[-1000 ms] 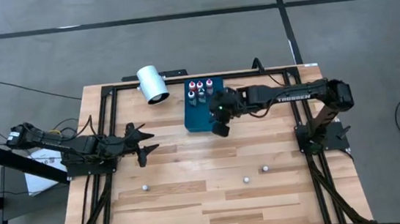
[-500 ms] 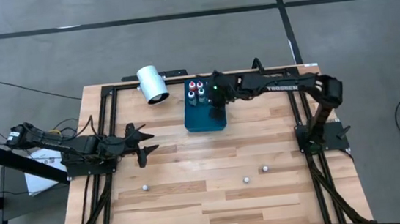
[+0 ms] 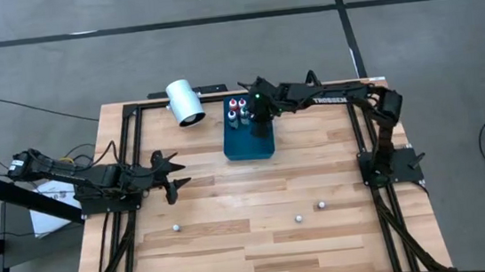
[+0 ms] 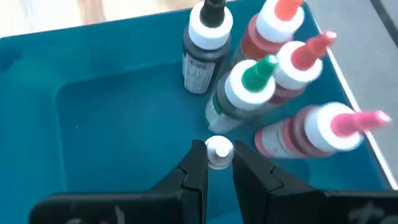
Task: Pick & Place food coloring
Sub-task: Put the small black food coloring bottle into the blue bin
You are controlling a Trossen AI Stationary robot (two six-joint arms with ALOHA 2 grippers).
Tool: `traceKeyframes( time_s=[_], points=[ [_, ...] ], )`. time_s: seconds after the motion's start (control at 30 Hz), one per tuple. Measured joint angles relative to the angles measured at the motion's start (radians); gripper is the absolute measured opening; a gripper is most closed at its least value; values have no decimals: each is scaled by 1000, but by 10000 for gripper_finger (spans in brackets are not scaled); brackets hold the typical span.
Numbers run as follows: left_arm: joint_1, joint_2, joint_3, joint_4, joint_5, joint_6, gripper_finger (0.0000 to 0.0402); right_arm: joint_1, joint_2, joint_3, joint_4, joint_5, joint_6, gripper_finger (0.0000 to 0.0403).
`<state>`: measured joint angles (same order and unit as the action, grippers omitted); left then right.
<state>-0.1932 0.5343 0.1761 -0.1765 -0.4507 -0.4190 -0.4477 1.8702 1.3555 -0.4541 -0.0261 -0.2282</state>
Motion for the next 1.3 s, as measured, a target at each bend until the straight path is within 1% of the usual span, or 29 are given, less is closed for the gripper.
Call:
traceKeyframes(
  time_s=[0.07,0.13,0.2,0.3,0.37,0.43,0.57,0.77,0.97,1.3],
  points=[
    [0,0,0,0,0,0,234,0,9,-5,-24,0,-3,48],
    [0,0,0,0,0,0,234,0,33,2,32,0,-7,48],
    [0,0,0,0,0,-1,234,-4,37,-5,5,2,-3,48],
    [0,0,0,1,1,-8,234,-9,51,1,34,5,4,48],
    [0,0,0,2,1,-22,234,-16,56,-4,10,5,16,48],
    [0,0,0,2,1,-37,234,-18,68,-2,25,7,18,48],
    [0,0,0,2,1,-45,234,-18,69,-2,20,29,18,48],
    [0,0,0,2,1,-45,234,-20,69,-3,22,29,18,48],
    [0,0,0,2,1,-45,234,-12,70,-74,100,32,68,48],
    [0,0,0,2,0,-45,234,-18,70,-82,152,79,63,48]
  ],
)
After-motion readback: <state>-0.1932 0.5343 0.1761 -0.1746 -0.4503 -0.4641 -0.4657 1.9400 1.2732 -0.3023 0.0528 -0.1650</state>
